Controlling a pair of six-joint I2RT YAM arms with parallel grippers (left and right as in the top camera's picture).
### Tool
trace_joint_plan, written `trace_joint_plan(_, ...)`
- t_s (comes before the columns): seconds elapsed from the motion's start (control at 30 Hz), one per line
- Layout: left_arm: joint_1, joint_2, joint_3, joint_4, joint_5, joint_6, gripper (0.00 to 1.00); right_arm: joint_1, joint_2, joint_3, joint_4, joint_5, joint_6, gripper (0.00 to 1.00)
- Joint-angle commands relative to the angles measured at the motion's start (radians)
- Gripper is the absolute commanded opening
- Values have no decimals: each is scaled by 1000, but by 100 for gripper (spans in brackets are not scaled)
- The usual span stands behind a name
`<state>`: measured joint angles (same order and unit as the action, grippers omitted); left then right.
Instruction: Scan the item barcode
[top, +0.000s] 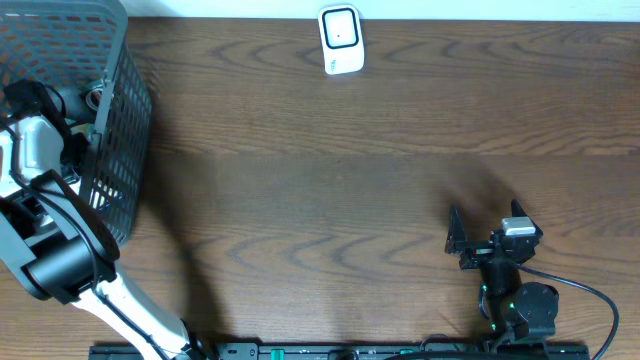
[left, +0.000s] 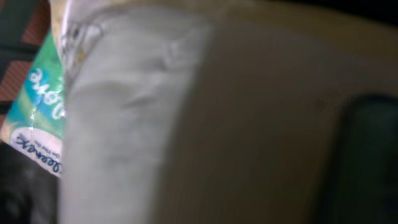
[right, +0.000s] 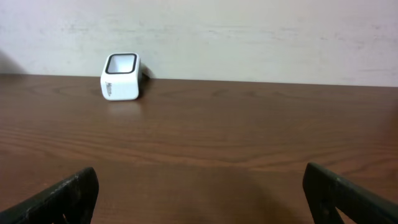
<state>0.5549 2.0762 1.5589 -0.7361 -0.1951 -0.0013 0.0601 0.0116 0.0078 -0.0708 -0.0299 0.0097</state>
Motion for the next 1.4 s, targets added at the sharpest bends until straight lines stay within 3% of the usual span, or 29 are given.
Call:
trace_joint_plan(0.0, 5, 12, -1, -8, 0, 4, 7, -9, -5, -2, -3, -6, -3, 99)
trace_joint_plan(0.13, 5, -40, 2, -8, 0, -5, 7, -9, -5, -2, -3, -6, -3, 99)
trace_joint_plan(0.43, 5, -348, 17, 46, 0, -193, 7, -9, -5, -2, -3, -6, -3, 99)
trace_joint_plan(0.67, 5, -600, 17, 136, 15, -204, 7, -9, -5, -2, -3, -6, -3, 99)
trace_joint_plan(0.83, -4, -750, 17, 198, 267, -217, 7, -9, -5, -2, -3, -6, -3, 99)
trace_joint_plan(0.9, -23, -791, 17, 229, 380, -301, 7, -9, -5, -2, -3, -6, -3, 99)
trace_joint_plan(1.07, -141, -833, 17, 278, 559, -557, 7, -9, -5, -2, -3, -6, -3, 99)
trace_joint_plan(1.37, -532, -815, 16, 176, 587, -479, 7, -9, -5, -2, -3, -6, -3, 99)
